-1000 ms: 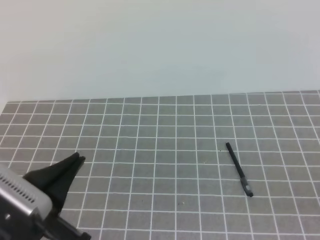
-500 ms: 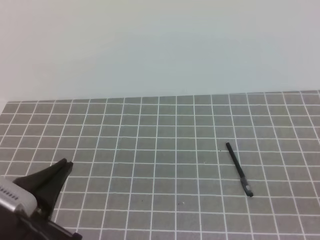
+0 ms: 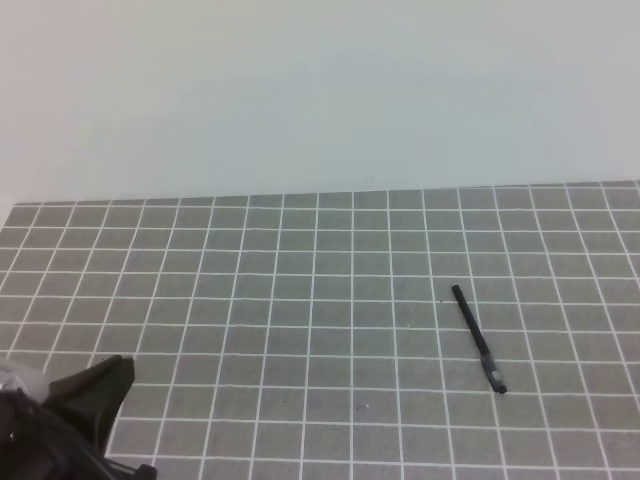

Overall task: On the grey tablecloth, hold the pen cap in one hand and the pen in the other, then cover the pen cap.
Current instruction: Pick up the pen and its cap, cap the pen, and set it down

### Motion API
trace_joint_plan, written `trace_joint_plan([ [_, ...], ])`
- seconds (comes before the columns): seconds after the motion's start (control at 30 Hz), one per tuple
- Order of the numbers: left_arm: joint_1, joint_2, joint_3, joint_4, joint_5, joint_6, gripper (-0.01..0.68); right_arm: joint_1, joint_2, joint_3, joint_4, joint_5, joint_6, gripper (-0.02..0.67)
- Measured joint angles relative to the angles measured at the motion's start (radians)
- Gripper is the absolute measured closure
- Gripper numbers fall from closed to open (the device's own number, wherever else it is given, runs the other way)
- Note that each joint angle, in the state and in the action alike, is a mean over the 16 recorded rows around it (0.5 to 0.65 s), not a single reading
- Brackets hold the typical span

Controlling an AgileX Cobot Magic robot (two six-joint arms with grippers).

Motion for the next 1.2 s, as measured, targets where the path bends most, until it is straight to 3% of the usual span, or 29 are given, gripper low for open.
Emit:
trace_joint_plan([
  [0.43,0.000,0.002,0.000,-0.124,-0.001,-0.002,0.675,-0.042,-0.054,0.013,-0.026,-0.048,-0.001,0.650],
  [0.93,0.000,0.002,0.000,-0.129,0.000,0.002,0.675,-0.309,-0.295,0.334,-0.058,-0.610,0.044,0.650],
  [1.2,0.000,0.002,0.000,-0.129,-0.001,0.006,0.675,-0.393,-0.409,0.422,-0.068,-0.640,0.077,0.650],
])
